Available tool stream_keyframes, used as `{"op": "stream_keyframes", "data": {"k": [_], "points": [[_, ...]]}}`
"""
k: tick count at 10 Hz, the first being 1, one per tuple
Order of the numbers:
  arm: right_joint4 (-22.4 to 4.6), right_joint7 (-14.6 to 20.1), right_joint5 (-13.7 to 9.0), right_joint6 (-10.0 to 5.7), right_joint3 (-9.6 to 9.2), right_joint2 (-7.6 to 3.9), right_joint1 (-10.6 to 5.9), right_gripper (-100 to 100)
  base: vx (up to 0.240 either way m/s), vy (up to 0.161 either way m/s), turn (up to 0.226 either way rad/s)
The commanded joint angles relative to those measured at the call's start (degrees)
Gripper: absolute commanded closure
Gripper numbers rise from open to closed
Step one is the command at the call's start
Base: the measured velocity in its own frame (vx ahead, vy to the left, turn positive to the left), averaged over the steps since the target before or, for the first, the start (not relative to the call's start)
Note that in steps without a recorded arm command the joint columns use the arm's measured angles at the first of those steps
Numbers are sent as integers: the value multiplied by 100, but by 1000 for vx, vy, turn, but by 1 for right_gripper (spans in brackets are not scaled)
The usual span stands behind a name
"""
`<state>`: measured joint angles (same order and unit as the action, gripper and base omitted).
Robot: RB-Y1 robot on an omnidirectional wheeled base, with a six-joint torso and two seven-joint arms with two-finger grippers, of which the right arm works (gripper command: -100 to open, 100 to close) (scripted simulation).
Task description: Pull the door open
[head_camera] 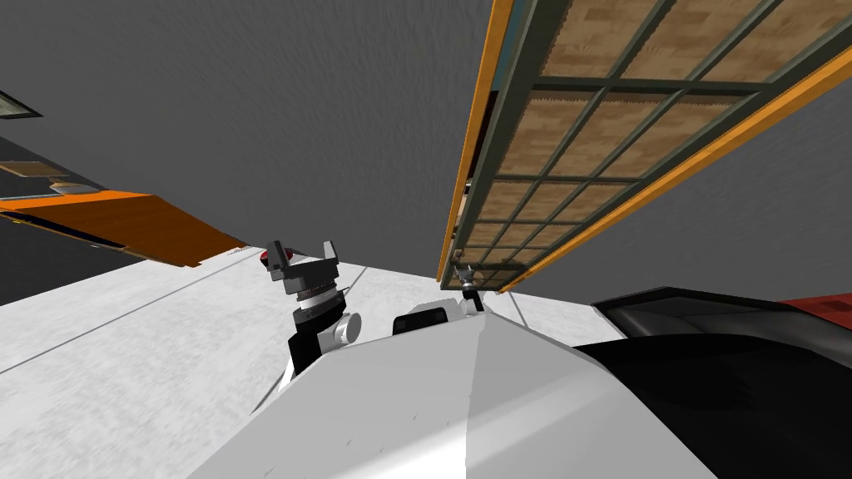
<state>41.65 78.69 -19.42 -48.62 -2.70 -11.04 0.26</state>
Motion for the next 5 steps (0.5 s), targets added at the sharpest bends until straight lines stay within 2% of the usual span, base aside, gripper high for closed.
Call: {"op": "stream_keyframes", "data": {"k": [1,5], "points": [[-16,167,-43,8,-26,4,-16,-100,-50,-21,12],[18,762,-252,82,-142,38,-60,-100,-62,-24,25]]}}
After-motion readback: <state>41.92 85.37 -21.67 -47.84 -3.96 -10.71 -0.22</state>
